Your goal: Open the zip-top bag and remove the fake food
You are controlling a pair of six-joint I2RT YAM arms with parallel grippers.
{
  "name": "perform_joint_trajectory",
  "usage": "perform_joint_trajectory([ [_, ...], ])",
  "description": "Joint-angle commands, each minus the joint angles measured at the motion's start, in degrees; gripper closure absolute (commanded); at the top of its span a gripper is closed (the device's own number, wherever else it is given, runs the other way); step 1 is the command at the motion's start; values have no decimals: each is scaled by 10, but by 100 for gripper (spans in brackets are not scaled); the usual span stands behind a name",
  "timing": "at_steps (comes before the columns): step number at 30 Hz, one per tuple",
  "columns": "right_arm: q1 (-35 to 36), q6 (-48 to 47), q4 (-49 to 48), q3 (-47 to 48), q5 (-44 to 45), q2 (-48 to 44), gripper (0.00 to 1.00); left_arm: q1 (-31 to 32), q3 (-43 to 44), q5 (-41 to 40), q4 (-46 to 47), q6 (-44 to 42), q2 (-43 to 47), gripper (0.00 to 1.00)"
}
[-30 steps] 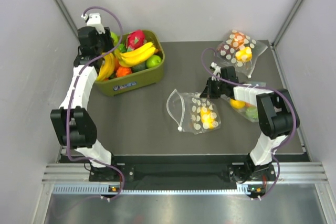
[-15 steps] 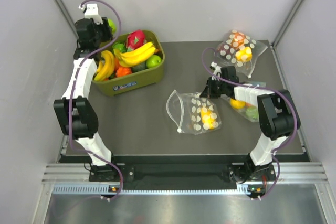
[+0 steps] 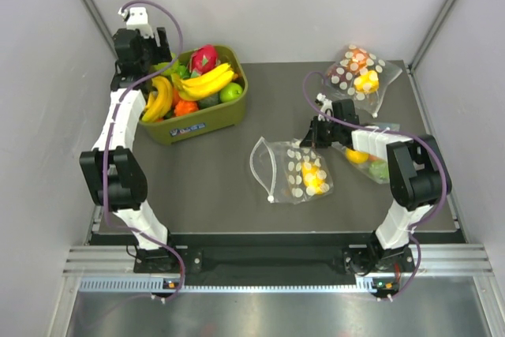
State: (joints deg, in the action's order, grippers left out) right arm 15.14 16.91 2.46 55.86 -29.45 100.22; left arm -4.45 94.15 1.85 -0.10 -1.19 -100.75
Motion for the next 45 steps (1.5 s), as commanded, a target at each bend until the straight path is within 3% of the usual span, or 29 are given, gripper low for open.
perform_joint_trajectory([
  [1, -3, -12, -8, 7, -13, -22, 100, -1, -2, -4, 30, -10, 34, 13],
  [17, -3, -13, -6, 14, -16, -17, 100, 22, -50, -5, 57, -41, 86, 7],
  [23, -3, -10, -7, 17, -19, -19, 100, 108, -97, -75, 76, -61, 154, 7],
  [30, -3, -6, -10, 18, -21, -21, 100, 232, -224, -123, 85, -71, 312, 7],
  [38, -3, -4, -9, 22, -22, -22, 100, 374, -372, 3, 55, -58, 449, 7],
  [45, -2, -3, -4, 21, -22, -38, 100, 396, -474, 96, 43, -4, 473, 8],
])
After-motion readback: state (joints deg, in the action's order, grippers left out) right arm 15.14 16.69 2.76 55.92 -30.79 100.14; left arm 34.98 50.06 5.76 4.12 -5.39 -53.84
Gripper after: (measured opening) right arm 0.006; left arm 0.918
